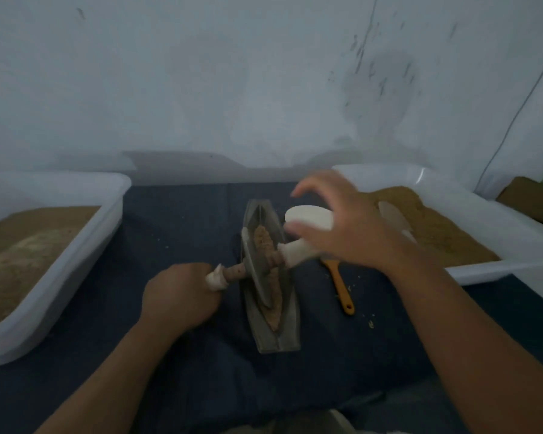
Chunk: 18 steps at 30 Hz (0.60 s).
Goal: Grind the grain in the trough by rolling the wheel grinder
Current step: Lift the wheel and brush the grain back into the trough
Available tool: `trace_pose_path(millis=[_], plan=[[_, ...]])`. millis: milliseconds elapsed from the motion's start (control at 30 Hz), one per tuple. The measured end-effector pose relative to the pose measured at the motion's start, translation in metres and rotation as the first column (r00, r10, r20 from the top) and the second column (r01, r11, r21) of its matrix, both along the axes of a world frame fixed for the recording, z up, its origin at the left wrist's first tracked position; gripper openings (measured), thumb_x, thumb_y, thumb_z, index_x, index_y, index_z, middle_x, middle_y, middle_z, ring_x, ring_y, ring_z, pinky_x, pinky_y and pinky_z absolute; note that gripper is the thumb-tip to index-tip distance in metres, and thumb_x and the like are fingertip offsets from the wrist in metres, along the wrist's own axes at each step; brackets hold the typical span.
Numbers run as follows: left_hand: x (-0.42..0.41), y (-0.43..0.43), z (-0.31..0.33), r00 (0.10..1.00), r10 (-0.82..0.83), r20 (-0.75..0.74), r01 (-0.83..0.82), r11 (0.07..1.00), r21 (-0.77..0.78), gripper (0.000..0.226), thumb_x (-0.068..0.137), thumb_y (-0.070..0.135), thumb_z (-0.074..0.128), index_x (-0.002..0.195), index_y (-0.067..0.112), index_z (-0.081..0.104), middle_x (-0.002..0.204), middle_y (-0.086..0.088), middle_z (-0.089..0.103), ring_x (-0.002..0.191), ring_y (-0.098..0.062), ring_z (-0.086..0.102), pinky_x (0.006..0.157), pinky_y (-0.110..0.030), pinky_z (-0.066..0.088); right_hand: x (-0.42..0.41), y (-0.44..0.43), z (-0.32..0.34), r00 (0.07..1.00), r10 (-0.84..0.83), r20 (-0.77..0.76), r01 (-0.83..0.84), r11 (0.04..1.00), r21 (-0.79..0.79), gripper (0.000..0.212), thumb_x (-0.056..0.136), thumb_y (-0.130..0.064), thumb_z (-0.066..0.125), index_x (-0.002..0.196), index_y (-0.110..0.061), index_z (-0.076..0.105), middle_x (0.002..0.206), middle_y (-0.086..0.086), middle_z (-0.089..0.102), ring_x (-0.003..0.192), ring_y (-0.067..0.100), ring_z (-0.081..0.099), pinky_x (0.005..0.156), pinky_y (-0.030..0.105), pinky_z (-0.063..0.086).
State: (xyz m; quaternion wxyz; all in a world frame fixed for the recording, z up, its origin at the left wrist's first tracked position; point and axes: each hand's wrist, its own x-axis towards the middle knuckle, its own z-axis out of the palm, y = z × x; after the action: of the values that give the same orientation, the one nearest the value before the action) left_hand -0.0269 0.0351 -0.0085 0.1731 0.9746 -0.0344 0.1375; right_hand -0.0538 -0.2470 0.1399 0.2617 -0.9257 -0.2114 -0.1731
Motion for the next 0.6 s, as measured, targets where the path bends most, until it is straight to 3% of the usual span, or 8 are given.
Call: trace_pose_path(millis=[33, 67, 133, 200, 267, 333, 433, 600], plan=[[0.000, 0.001, 0.000, 1.000, 0.003, 0.005, -0.003, 1.000, -0.023, 0.052, 0.094, 0.069, 0.040, 0.064, 0.031, 0.059, 0.063, 0.013, 0.061, 0.058, -0.009, 0.058, 0.055, -0.028, 0.047, -0.008, -0.006, -0.004, 0.984, -0.060, 0.167, 0.017, 0.968, 0.252, 0.012, 0.098, -0.051, 0.062, 0.103, -0.041, 0.060, 0.107, -0.019, 0.060, 0.104, 0.000, 0.059, 0.091, 0.021, 0.048], [0.000, 0.002, -0.001, 1.000, 0.003, 0.005, -0.002, 0.999, -0.048, 0.053, 0.095, 0.068, 0.041, 0.062, 0.030, 0.059, 0.062, 0.013, 0.061, 0.057, -0.009, 0.058, 0.055, -0.028, 0.047, -0.016, -0.011, -0.013, 0.946, -0.177, 0.272, 0.038, 0.892, 0.450, 0.014, 0.104, -0.043, 0.055, 0.091, -0.038, 0.059, 0.092, -0.014, 0.061, 0.089, 0.003, 0.061, 0.078, 0.020, 0.049], [-0.001, 0.003, -0.002, 1.000, 0.006, 0.001, -0.006, 0.997, -0.080, 0.052, 0.095, 0.066, 0.044, 0.061, 0.029, 0.058, 0.063, 0.012, 0.060, 0.059, -0.014, 0.059, 0.057, -0.030, 0.047, -0.026, -0.022, -0.042, 0.893, -0.373, 0.252, 0.147, 0.771, 0.620, 0.031, 0.108, -0.032, 0.045, 0.079, -0.027, 0.053, 0.075, -0.002, 0.055, 0.071, 0.015, 0.055, 0.066, 0.037, 0.047], [-0.002, 0.002, -0.002, 1.000, 0.016, 0.007, -0.015, 0.994, -0.109, 0.049, 0.095, 0.063, 0.046, 0.062, 0.029, 0.058, 0.064, 0.012, 0.061, 0.061, -0.017, 0.060, 0.058, -0.030, 0.047, -0.025, -0.032, -0.077, 0.909, -0.413, 0.061, 0.336, 0.810, 0.480, 0.030, 0.107, -0.036, 0.044, 0.080, -0.025, 0.053, 0.072, -0.003, 0.054, 0.067, 0.014, 0.054, 0.060, 0.039, 0.043], [-0.002, 0.001, -0.001, 1.000, 0.023, 0.007, -0.022, 0.989, -0.147, 0.047, 0.094, 0.064, 0.044, 0.065, 0.030, 0.059, 0.066, 0.012, 0.063, 0.063, -0.019, 0.062, 0.060, -0.031, 0.049, -0.016, -0.037, -0.106, 0.892, -0.429, -0.144, 0.439, 0.897, 0.049, 0.017, 0.106, -0.045, 0.048, 0.104, -0.031, 0.058, 0.085, -0.013, 0.062, 0.077, 0.009, 0.061, 0.064, 0.035, 0.046], [-0.002, 0.002, -0.001, 1.000, 0.021, 0.004, -0.020, 0.980, -0.199, 0.038, 0.092, 0.067, 0.040, 0.075, 0.041, 0.062, 0.065, 0.012, 0.063, 0.063, -0.019, 0.062, 0.062, -0.033, 0.052, -0.007, -0.039, -0.123, 0.882, -0.431, -0.188, 0.358, 0.875, -0.327, 0.036, 0.105, -0.044, 0.053, 0.139, -0.035, 0.048, 0.108, -0.008, 0.067, 0.092, 0.018, 0.067, 0.071, 0.036, 0.050], [-0.004, 0.004, 0.001, 1.000, 0.015, 0.010, -0.012, 0.971, -0.240, 0.023, 0.085, 0.068, 0.038, 0.083, 0.058, 0.058, 0.063, 0.013, 0.062, 0.061, -0.014, 0.062, 0.060, -0.031, 0.050, 0.005, -0.038, -0.129, 0.875, -0.443, -0.197, 0.335, 0.846, -0.414, 0.057, 0.103, -0.030, 0.053, 0.154, -0.042, 0.030, 0.106, -0.003, 0.066, 0.079, 0.017, 0.059, 0.063, 0.035, 0.045], [-0.003, 0.007, 0.002, 0.999, 0.046, -0.006, -0.046, 0.962, -0.268, 0.018, 0.079, 0.064, 0.044, 0.084, 0.055, 0.060, 0.064, 0.014, 0.063, 0.062, -0.012, 0.061, 0.059, -0.031, 0.047, 0.011, -0.044, -0.127, 0.879, -0.433, -0.201, 0.299, 0.827, -0.476, 0.048, 0.100, -0.032, 0.052, 0.142, -0.044, 0.033, 0.088, -0.008, 0.057, 0.066, 0.008, 0.052, 0.057, 0.035, 0.048]])
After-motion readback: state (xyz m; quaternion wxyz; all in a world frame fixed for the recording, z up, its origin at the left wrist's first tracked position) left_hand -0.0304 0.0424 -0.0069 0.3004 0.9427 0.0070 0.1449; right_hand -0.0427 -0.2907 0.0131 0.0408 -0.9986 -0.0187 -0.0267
